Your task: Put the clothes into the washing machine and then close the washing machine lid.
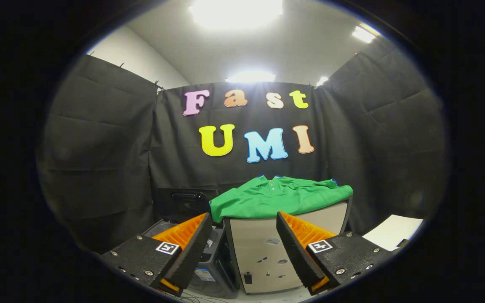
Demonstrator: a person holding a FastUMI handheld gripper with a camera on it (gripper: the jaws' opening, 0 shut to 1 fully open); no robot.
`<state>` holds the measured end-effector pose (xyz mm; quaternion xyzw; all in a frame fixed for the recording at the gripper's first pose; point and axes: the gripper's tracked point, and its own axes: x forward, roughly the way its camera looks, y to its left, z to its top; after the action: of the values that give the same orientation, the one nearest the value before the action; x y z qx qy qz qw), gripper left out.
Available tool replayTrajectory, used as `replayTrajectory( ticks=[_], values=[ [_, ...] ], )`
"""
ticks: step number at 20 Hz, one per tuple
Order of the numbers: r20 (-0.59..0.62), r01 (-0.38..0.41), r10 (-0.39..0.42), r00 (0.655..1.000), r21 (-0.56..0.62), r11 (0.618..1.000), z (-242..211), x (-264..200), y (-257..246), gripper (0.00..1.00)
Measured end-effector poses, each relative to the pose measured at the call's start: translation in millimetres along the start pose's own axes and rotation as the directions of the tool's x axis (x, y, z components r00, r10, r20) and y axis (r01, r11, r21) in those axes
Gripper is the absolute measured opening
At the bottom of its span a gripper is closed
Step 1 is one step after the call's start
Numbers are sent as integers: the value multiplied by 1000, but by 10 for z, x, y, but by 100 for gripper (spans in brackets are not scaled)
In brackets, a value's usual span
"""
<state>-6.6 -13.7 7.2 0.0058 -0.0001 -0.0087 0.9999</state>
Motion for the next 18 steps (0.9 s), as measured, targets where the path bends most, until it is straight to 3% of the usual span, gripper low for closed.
replayTrajectory(
  ticks=[10,18],
  values=[
    [3,6,-6,1000,0,1000,115,8,-48,95],
    [29,-1,2,1000,-25,1000,582,387,-181,95]
  ],
)
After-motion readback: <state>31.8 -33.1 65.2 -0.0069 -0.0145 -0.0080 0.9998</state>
